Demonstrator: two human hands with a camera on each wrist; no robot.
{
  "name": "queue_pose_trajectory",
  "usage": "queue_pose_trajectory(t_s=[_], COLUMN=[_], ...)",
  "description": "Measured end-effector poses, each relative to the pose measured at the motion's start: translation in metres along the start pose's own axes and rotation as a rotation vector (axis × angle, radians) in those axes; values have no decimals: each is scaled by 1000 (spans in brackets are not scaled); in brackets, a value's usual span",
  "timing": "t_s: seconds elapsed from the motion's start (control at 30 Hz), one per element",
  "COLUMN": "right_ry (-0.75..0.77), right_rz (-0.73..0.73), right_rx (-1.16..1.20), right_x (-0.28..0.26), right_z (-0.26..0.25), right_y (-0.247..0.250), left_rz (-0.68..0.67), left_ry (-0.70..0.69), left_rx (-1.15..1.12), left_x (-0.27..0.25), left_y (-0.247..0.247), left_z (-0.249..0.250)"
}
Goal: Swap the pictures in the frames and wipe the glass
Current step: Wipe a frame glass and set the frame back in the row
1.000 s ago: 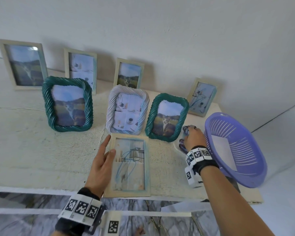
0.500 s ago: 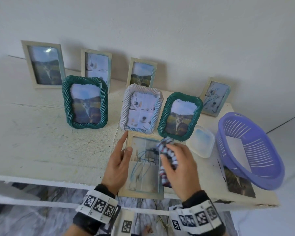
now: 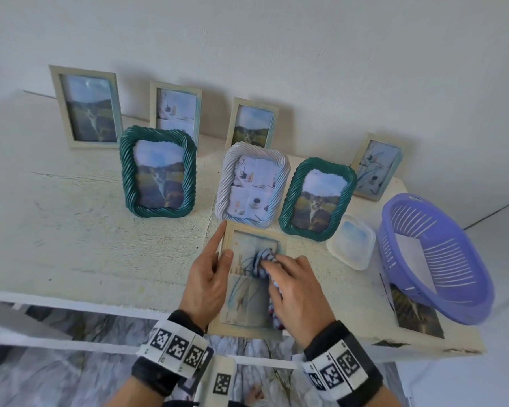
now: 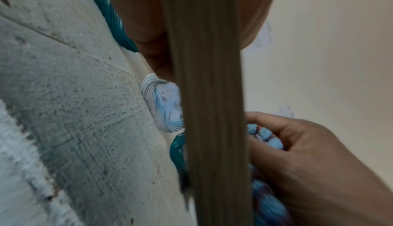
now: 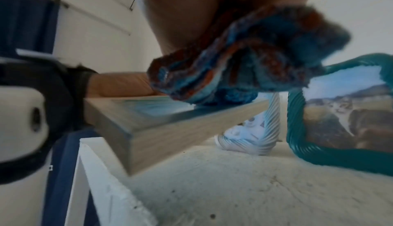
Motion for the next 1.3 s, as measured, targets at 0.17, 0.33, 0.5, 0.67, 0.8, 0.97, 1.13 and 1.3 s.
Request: queue_pose_trajectory(t_s=[0.17,0.33,0.5,0.67,0.8,0.97,1.13,1.3], right_ry=[-54,92,-38,134,169,14,214,20], right_rz=[55,-88,-65,11,-103,-161,-179,-158], right_rx=[11,96,-21,62,22,-35,30,-57], right_x=[19,-4,14,18,14,24,7,24], right_z=[-8,-19,-5,-31,-17,-13,-29,-4], right_y=[-2,0,3,12,18,6,15,13], left_rz=[5,29,0,-8,22,4,18,15], left_ry=[33,30,23,16,18,21,27,15], left_rx=[-45,-18,-56,-73,-22,-42,-33,-30], left_x=[-2,-1,-9,-3,-7,-10,-3,-6], left_y=[0,7,2,7,10,2,7,3], left_z=[-7,-9,2,15,1,6,5,8])
Point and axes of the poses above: each hand's wrist, its own x-axis towards the middle knuckle, its own y-axis out of the back of the hand, z = x × y, the point moved 3 cm from there along x, towards the middle knuckle, and after that the axes turned 12 degrees about z, right-handed, at the moved point
